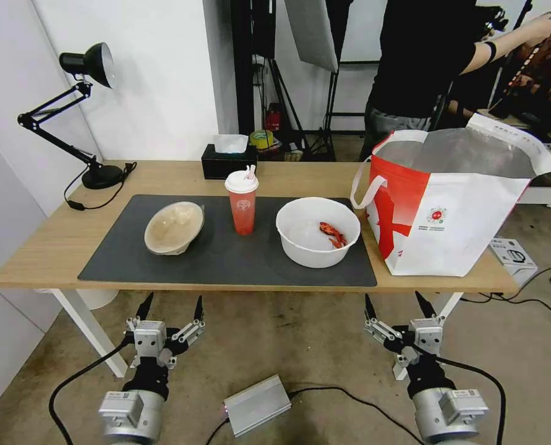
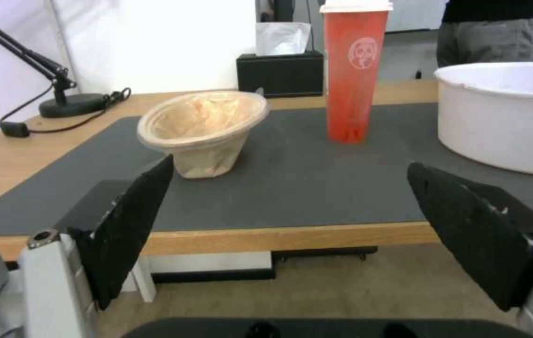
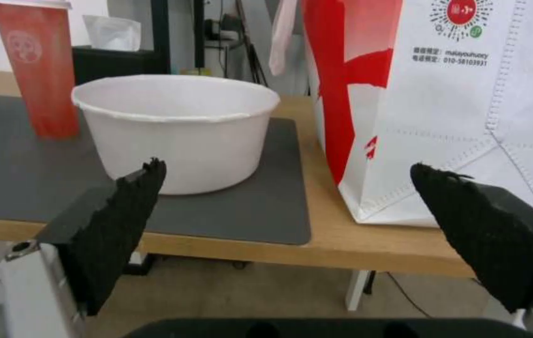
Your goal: Pick up the trash from the table and place it into the takeout bag.
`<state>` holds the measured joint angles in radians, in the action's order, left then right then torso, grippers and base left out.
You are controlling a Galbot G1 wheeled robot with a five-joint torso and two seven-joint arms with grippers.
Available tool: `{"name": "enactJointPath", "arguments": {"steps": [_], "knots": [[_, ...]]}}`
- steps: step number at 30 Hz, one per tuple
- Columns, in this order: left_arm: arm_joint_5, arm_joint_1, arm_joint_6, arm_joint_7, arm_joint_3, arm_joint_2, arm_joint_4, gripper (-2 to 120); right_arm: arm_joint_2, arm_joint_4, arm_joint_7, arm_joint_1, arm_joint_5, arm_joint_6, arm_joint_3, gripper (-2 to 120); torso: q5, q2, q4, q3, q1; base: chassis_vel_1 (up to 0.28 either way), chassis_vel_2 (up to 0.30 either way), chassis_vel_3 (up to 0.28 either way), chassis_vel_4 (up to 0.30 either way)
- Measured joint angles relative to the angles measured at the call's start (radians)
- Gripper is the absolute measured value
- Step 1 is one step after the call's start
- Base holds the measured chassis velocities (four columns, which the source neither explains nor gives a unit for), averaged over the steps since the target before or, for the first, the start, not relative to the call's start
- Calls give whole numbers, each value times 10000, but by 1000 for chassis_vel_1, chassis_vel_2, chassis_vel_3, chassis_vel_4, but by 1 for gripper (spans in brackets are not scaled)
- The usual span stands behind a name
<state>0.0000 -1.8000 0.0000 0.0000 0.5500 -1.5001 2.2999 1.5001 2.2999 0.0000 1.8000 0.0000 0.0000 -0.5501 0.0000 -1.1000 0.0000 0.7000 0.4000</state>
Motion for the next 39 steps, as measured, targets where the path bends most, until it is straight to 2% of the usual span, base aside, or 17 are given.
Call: {"name": "enactJointPath", "arguments": {"steps": [18, 21, 23, 24, 28, 29, 33, 39], "knots": [[0, 0, 0, 0, 0, 0, 0, 100, 0, 0, 0, 0, 0, 0, 0, 100, 0, 0, 0, 0, 0, 0, 0, 0, 0], [-267, 26, 249, -200, 143, -99, 218, 100, -14, 6, 4, -12, 7, -39, -1, 100, 1, 0, -1, 0, 0, 0, 0, 0, 0], [-924, 60, 879, -730, 437, -376, 786, 100, -157, 203, 142, -169, 99, -515, -16, 100, 8, -1, -1, -1, -1, 0, 0, 0, 0], [-924, 60, 879, -730, 437, -376, 786, 100, -157, 203, 142, -169, 99, -515, -16, 100, 8, -1, -1, -1, -1, 0, 0, 0, 0], [-1061, 24, 830, -835, 505, -395, 858, 100, -591, 848, 593, -657, 414, -1994, -89, 100, 1, 0, 0, 0, 0, 0, 0, 0, 0], [-1061, 24, 830, -835, 505, -395, 858, 100, -591, 848, 593, -657, 414, -1994, -89, 100, 1, 0, 0, 0, 0, 0, 0, 0, 0], [-1033, -7, 733, -796, 543, -313, 905, 100, -1043, 1455, 1196, -1157, 813, -3373, -8, 100, -1, 0, 0, 0, 0, 0, 0, 0, 0], [-966, -42, 703, -630, 587, -223, 938, 100, -1147, 1578, 1448, -1235, 1059, -3580, 180, 100, 0, 0, 0, 0, 0, 0, 0, 0, 0]]}}
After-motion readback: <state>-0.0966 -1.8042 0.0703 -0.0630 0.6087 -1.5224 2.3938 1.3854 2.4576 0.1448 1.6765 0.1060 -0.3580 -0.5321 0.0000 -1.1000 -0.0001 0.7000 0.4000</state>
